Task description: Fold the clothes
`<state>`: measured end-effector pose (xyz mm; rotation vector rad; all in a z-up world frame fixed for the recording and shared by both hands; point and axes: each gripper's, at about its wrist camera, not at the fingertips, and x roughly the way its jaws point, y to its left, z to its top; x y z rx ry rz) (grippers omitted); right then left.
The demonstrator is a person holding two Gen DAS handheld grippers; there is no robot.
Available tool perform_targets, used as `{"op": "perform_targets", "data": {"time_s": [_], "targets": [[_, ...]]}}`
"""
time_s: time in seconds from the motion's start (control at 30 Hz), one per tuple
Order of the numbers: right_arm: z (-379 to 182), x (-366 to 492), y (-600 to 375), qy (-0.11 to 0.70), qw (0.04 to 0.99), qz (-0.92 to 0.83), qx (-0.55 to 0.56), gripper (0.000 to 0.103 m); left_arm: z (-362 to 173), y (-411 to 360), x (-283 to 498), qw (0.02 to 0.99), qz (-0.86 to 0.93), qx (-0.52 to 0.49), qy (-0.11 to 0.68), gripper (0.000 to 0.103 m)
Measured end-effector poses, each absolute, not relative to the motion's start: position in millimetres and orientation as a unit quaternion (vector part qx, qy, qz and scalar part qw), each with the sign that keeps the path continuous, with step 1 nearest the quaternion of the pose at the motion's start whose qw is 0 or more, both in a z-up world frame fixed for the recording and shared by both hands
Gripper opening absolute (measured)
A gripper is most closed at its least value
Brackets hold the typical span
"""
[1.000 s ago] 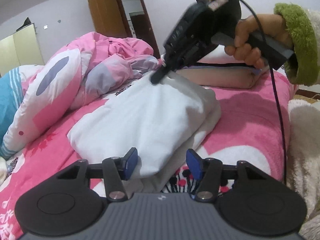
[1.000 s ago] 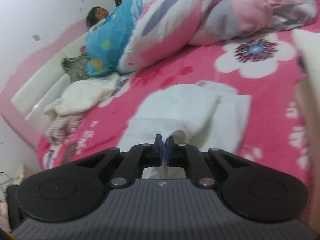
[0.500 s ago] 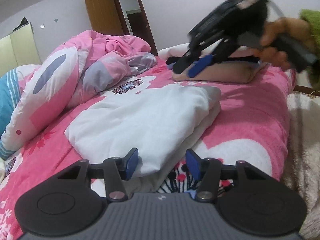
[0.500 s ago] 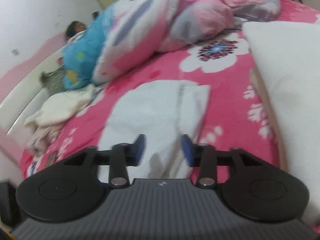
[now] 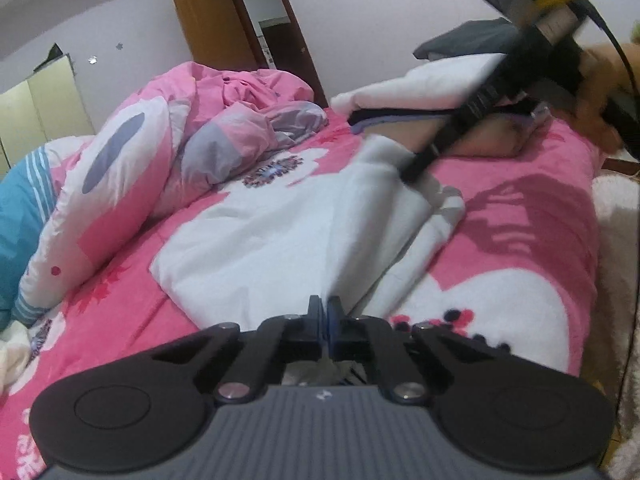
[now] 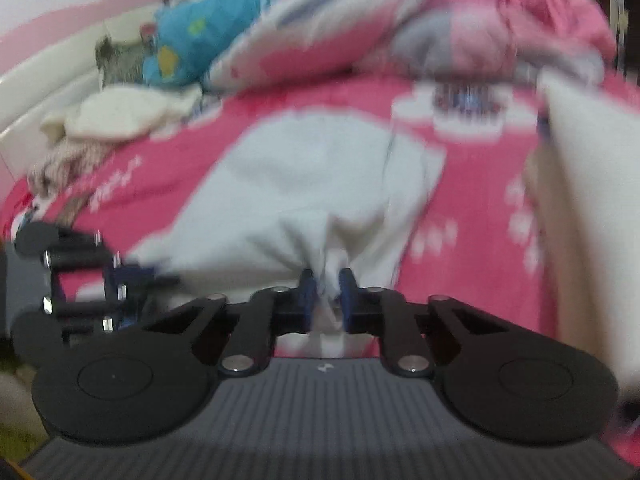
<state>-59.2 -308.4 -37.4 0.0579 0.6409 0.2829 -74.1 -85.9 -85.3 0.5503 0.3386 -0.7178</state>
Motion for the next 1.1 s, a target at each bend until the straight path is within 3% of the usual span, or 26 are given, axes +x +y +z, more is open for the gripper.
{"op": "perform_targets", "data": {"time_s": [0.13,0.33,0.6,0.77,0.9,1.1], "targets": [[-22.4,-62.1,-312.4,0.284,0.949,0.132,-0.012,0.008,-85.9,-86.4,-82.3,0.879,-0.347,0.29,0.153,0.002],[-79.2,-72.7,-319.3,0.373,0.925,0.065,-0.04,0.008,-103.3,-86.8,-84.2,0.867,-0.357,0.301,0.176,0.005],[-22.8,-98.4,-285.2,0.24,0.963,0.111,-0.06,0.01,-85.7,-72.1,-86.1,0.864,-0.383,0.267,0.19,0.025],[-53.6,-80.5,-266.1,0.278,0.945,0.144,-0.091,0.009,-54.4,-59.2,-83.8,0.878,-0.405,0.174,0.185,0.025],[-90.1,-67.8,-284.2,0.334,0.934,0.11,-0.062,0.01,-66.9,-83.2,-64.9,0.875,-0.408,0.178,0.193,0.025],[-49.3,-47.6,-287.8,0.31,0.945,0.097,-0.034,0.01,-98.6,-92.4,-54.1,0.87,-0.395,0.183,0.231,0.023]]}}
